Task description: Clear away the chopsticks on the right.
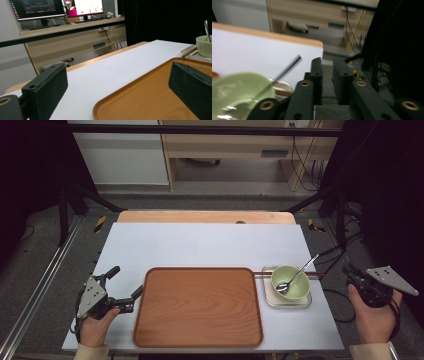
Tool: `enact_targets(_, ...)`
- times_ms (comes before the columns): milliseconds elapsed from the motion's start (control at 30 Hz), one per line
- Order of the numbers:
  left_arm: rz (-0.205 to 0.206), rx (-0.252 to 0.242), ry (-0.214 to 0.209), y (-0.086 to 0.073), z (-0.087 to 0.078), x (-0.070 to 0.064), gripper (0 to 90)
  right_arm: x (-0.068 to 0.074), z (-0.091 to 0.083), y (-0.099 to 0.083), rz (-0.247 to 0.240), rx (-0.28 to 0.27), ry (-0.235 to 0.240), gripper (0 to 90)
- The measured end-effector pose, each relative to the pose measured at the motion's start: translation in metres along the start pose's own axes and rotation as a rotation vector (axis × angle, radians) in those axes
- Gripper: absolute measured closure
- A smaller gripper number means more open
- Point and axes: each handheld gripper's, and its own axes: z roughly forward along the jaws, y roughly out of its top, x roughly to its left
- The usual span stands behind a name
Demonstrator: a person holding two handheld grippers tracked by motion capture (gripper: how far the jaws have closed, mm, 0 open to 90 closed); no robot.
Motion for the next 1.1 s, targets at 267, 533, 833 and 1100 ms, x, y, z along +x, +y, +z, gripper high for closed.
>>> enact_targets(267, -0.010, -0.003, 0.039, -0.008, -0.013, -0.003, 2.5, -0.001, 0.060, -0.028, -0.034, 0.184, 0.080, 90.0)
enact_targets(533, -0.015, 0.011, 0.039, -0.012, -0.011, -0.004, 2.7, -0.007, 0.102, -0.038, 0.019, 0.269, 0.106, 90.0)
enact_targets(833, 0.002, 0.015, 0.043, -0.012, -0.013, -0.004, 2.8, -0.005, 0.124, -0.039, 0.019, 0.333, 0.125, 90.0)
enact_targets(1100, 0.004, 0.019, 0.039, -0.013, -0.012, -0.005, 3.0, -0.005, 0.129, -0.040, 0.021, 0.353, 0.133, 90.0)
